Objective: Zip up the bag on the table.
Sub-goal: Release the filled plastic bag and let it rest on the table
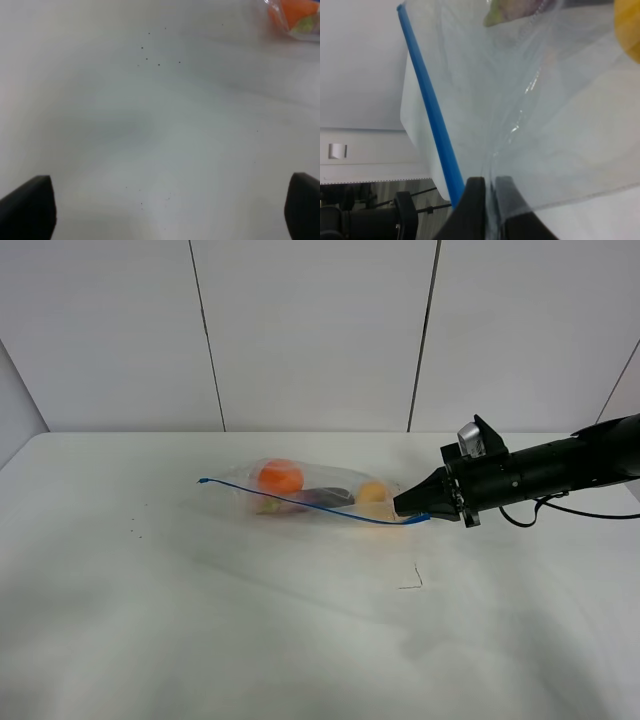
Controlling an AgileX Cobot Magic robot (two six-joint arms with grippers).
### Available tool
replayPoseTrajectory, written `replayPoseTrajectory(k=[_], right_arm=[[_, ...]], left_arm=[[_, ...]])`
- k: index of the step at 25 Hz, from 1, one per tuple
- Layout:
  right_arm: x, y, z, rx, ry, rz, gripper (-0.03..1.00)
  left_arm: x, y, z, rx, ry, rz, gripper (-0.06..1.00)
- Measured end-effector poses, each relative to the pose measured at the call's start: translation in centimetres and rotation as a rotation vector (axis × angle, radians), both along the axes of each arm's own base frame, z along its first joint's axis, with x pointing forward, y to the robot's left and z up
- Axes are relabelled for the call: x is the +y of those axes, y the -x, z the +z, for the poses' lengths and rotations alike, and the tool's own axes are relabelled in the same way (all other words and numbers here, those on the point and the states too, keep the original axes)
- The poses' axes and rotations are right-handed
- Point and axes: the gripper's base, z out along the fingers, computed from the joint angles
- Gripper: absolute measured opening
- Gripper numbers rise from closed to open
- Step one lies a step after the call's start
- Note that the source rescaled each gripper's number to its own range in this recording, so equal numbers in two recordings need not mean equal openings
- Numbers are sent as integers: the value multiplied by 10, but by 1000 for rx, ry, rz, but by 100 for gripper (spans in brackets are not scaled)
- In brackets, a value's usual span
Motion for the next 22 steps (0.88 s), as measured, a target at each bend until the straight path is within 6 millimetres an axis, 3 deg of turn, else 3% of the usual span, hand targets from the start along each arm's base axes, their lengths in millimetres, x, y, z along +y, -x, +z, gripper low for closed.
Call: replayPoseTrajectory(k=[18,20,22], right_arm=[[0,0,0,-1,-1,1,1],[0,0,0,0,-3,3,11],[0,0,0,0,-6,6,36]], left_arm=[[0,0,0,0,1,0,100],[0,0,0,0,1,0,100],[0,0,0,0,1,0,100]])
